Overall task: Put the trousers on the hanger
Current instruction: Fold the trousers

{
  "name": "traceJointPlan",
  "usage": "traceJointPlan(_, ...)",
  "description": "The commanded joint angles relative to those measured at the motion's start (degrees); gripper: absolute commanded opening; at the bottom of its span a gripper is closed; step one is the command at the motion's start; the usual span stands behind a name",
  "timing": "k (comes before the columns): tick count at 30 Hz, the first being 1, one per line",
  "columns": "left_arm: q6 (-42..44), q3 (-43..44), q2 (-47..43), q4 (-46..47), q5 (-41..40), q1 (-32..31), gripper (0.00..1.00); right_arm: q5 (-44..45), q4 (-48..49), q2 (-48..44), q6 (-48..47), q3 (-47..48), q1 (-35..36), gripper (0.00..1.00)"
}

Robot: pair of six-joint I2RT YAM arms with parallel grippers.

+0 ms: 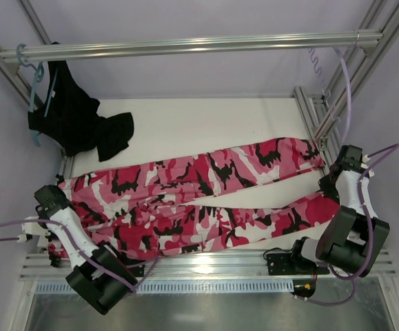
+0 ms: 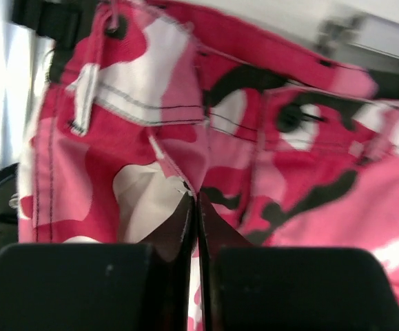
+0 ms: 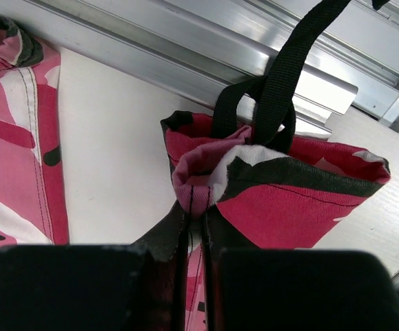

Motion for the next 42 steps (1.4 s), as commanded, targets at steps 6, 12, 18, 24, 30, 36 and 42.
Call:
traceJointPlan(6, 1.3, 15.3, -3.4, 6.6, -7.7, -22.1, 0.00, 0.0, 2.1, -0.3, -0.2, 0.5, -0.5, 0.04)
traceJointPlan(12, 0.4, 14.1, 9.3, 9.9, -10.8, -38.1, 0.00, 0.1, 2.2, 0.4, -0.3, 0.6, -0.5, 0.04)
traceJointPlan(18, 4.6, 14.9, 18.5, 11.0, -8.4, -38.9, 0.01, 0.4, 1.7, -0.5, -0.7, 0.7, -0.5, 0.04)
traceJointPlan(24, 10.1, 21.9, 16.7, 6.5, -8.2, -38.9, 0.50, 0.5, 1.5, -0.9, -0.7, 0.5, -0.5, 0.04)
traceJointPlan(30, 9.2, 25.3, 12.3, -3.0, -15.9, -34.3, 0.72, 0.4, 1.8, -1.2, -0.8, 0.2, -0.5, 0.04)
traceJointPlan(36, 9.7, 12.7, -0.6, 1.2, -3.3, -9.1, 0.71, -0.1, 2.1, -0.6, -0.9, 0.2, -0.5, 0.04)
traceJointPlan(42, 15.7, 7.5, -2.8, 9.1, 9.6, 1.6, 0.71, -1.0, 2.3, -0.4, -1.0, 0.1, -0.5, 0.04)
